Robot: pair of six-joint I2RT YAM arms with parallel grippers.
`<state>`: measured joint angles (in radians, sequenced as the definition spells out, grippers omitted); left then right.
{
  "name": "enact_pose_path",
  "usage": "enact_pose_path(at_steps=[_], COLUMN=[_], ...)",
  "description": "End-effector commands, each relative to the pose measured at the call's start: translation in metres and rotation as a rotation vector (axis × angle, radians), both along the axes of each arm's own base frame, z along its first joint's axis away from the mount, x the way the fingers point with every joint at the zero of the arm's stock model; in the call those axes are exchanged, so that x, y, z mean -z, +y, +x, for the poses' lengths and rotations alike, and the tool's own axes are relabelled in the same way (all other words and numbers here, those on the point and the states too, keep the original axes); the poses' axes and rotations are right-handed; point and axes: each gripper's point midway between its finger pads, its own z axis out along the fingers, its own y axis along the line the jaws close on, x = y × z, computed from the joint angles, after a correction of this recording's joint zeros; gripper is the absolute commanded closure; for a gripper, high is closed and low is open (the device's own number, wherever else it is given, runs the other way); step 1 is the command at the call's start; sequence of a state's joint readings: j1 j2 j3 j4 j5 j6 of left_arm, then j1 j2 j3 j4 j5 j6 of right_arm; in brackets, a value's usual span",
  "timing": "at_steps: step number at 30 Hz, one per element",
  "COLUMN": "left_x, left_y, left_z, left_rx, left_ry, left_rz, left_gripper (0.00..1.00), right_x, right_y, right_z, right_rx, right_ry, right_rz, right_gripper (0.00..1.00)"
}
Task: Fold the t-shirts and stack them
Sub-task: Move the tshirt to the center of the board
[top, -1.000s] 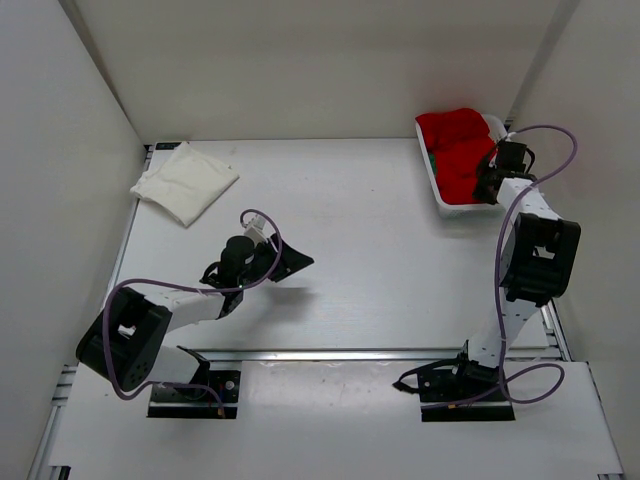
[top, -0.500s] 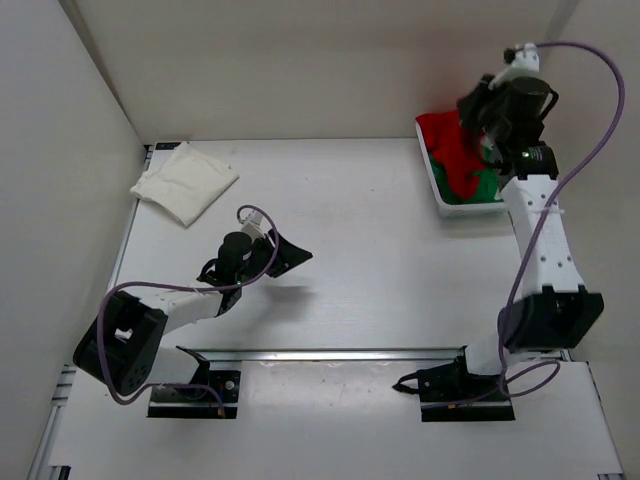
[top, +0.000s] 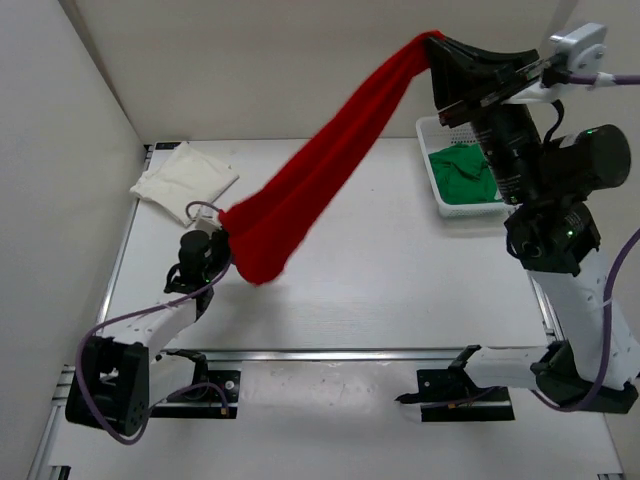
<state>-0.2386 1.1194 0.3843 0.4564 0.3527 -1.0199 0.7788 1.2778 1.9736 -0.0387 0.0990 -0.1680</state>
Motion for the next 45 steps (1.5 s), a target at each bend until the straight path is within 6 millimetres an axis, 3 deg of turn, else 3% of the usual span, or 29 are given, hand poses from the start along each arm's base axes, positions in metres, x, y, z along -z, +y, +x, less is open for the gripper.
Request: enact_pose_path(at_steps=[1,2,3,4,5,6,9,11,12,13,14,16,17,18,19,21,22,27,29,32,33,35,36,37,39,40,42,43,45], left_x=[-0.009,-0.008,-0.007,-0.001,-0.001,0.002,0.024,0.025,0.035,0.039,0.035,0.04,0.035,0.045,0.055,0.059,0.071,0.072,0.079,0.102,0.106,0.115,0.116,0.116,0.106,0.101,0.096,0.097,0.099], left_y=[0.025,0.027,0.026,0.026,0.025,0.03,0.041,0.049,0.054,0.058,0.058,0.047,0.032,0.015,0.014,-0.005,-0.004,0.014,0.021,0.014,0.016,0.023,0.027,0.031,0.033,0.033,0.04,0.044,0.045], left_z=[-0.001,-0.001,0.0,-0.001,0.002,0.007,0.024,0.042,0.047,0.054,0.061,0.062,0.061,0.048,0.04,0.017,0.002,-0.036,-0.057,-0.096,-0.101,-0.116,-0.12,-0.119,-0.118,-0.117,-0.114,-0.113,-0.114], left_rx=[-0.04,-0.04,-0.036,-0.037,-0.041,-0.065,-0.11,-0.138,-0.156,-0.173,-0.174,-0.129,-0.072,-0.021,-0.009,0.062,0.068,0.163,0.212,0.341,0.353,0.37,0.367,0.34,0.303,0.279,0.239,0.218,0.237], left_ry=[-0.021,-0.017,-0.01,0.0,0.0,0.006,0.075,0.1,0.134,0.149,0.139,0.156,0.13,0.171,0.187,0.163,0.192,0.188,0.24,0.326,0.345,0.396,0.4,0.405,0.365,0.361,0.332,0.343,0.355], left_rz=[-0.008,0.004,0.003,0.009,0.011,0.023,0.073,0.023,0.012,0.009,0.015,0.051,0.099,0.152,0.243,0.366,0.419,0.59,0.679,0.703,0.693,0.687,0.696,0.705,0.692,0.669,0.646,0.636,0.623], left_gripper=[0.34,0.35,0.35,0.35,0.35,0.36,0.36,0.37,0.38,0.38,0.38,0.39,0.4,0.4,0.41,0.41,0.41,0.34,0.31,0.27,0.27,0.27,0.26,0.25,0.26,0.29,0.31,0.32,0.35], right_x=[0.081,0.12,0.166,0.173,0.216,0.231,0.339,0.399,0.424,0.435,0.458,0.48,0.488,0.486,0.49,0.489,0.486,0.483,0.491,0.504,0.52,0.53,0.537,0.528,0.509,0.497,0.496,0.492,0.507], right_y=[-0.029,-0.018,-0.035,-0.045,-0.041,-0.051,-0.065,-0.067,-0.067,-0.066,-0.066,-0.069,-0.073,-0.077,-0.076,-0.089,-0.092,-0.112,-0.122,-0.133,-0.138,-0.144,-0.141,-0.151,-0.124,-0.121,-0.071,-0.033,0.027], right_z=[0.072,0.085,0.104,0.104,0.114,0.119,0.141,0.159,0.169,0.174,0.184,0.193,0.198,0.201,0.202,0.203,0.204,0.19,0.183,0.179,0.175,0.177,0.171,0.17,0.158,0.154,0.134,0.122,0.09], right_rx=[0.041,-0.037,-0.001,-0.02,-0.054,-0.043,-0.045,-0.041,-0.024,-0.014,0.016,0.059,0.111,0.144,0.148,0.225,0.234,0.246,0.261,0.311,0.343,0.416,0.451,0.547,0.56,0.569,0.427,0.26,-0.023], right_ry=[0.23,0.313,0.402,0.408,0.5,0.522,0.726,0.875,0.936,0.966,1.027,1.093,1.117,1.106,1.113,1.107,1.103,1.095,1.11,1.141,1.195,1.256,1.286,1.255,1.165,1.116,1.079,1.055,1.053], right_rz=[0.014,0.018,0.013,0.051,0.059,0.073,0.122,0.142,0.134,0.123,0.099,0.064,0.054,0.046,0.039,0.052,0.053,0.107,0.133,0.142,0.135,0.09,0.039,-0.015,-0.128,-0.14,-0.225,-0.254,-0.325], right_gripper=[1.0,1.0,1.0,1.0,1.0,1.0,1.0,1.0,1.0,0.99,1.0,1.0,1.0,1.0,1.0,1.0,1.0,1.0,1.0,1.0,0.99,0.8,0.63,0.49,0.38,0.39,0.48,0.51,0.55])
